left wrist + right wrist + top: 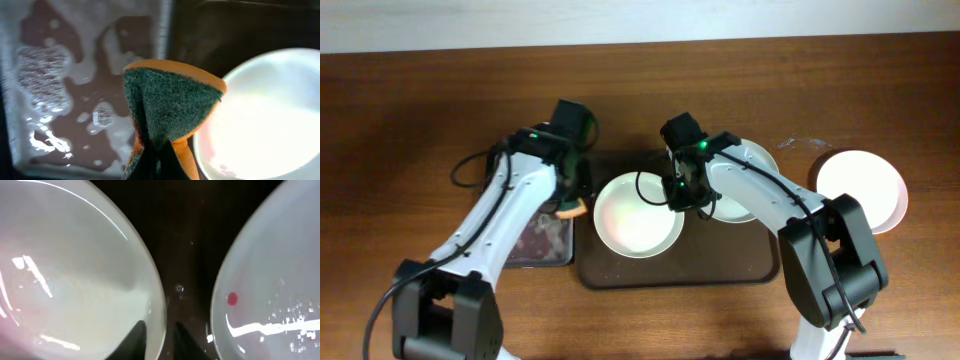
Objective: Clean dirty plates on tray and stack at the side
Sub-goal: 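Return the sponge to the soapy tray with the left gripper, then lift the cleaned plate with the right gripper and carry it right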
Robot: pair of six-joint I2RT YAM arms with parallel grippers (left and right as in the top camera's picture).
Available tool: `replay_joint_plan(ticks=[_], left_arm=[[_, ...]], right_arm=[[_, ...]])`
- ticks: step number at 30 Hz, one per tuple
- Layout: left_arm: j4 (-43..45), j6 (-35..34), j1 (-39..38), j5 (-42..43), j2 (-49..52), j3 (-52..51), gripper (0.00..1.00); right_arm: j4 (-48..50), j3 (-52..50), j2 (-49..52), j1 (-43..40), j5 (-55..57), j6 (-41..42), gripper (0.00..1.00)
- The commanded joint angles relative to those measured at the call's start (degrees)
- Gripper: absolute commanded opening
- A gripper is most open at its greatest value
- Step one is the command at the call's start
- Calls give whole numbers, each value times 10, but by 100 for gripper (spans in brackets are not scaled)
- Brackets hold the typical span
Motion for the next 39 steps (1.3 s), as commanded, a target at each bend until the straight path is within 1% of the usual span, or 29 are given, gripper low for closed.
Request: replay_joint_plan(ticks=[1, 2, 5, 7, 8, 9, 11, 12, 13, 16, 18, 20, 22, 23, 25, 28, 31, 35, 36, 37, 38, 39], left_arm=[[-3, -3, 45, -13, -16, -1, 0], [0, -5, 59, -31, -15, -22, 0], [17, -6, 62, -42, -15, -59, 0], [40, -6, 62, -42, -15, -89, 0], [63, -5, 62, -42, -15, -110, 0], [78, -4, 62, -43, -15, -122, 0], [125, 39, 62, -42, -15, -155, 0], [151, 72, 62, -43, -15, -177, 0], [171, 90, 64, -48, -15, -191, 0], [248, 138, 66, -83, -15, -239, 0], [284, 162, 78, -83, -15, -247, 1], [287, 162, 88, -81, -16, -247, 34], [287, 162, 93, -81, -16, -247, 52], [287, 162, 93, -81, -16, -245, 57], [299, 162, 92, -81, -16, -243, 58], [323, 160, 93, -75, -16, -243, 57], [333, 160, 93, -55, -14, -245, 56], [334, 151, 93, -44, 7, -245, 54], [337, 145, 93, -44, 17, -245, 51], [343, 145, 93, -44, 20, -245, 37], [355, 145, 93, -44, 20, -245, 32], [366, 145, 93, -44, 20, -245, 24]], right_arm=[[17, -27, 10, 3, 7, 2, 22], [25, -38, 19, 3, 7, 2, 25], [49, -54, 26, 3, -20, 2, 25], [57, -57, 26, 3, -32, 2, 7], [59, -56, 26, 3, -32, 2, 4], [57, -54, 25, 2, -32, 1, 4], [46, -43, 19, 2, -31, -1, 4], [37, -32, 8, 2, -16, -1, 4], [28, -24, -4, 2, 4, -1, 4], [1, -1, -57, 2, 101, -3, 4], [-2, 3, -100, 3, 156, -34, 4], [-6, 3, -123, 4, 183, -55, 4], [-11, 3, -151, 12, 253, -66, 4], [-8, 3, -166, 22, 299, -77, 4], [0, 4, -180, 45, 386, -82, 4], [6, 4, -181, 78, 462, -91, 4], [20, 4, -181, 108, 480, -91, 4], [18, 4, -181, 112, 480, -91, 4], [18, 4, -181, 112, 480, -91, 4], [18, 4, -181, 112, 480, -91, 4], [20, 4, -181, 112, 484, -91, 4], [20, 4, -181, 112, 494, -91, 4]])
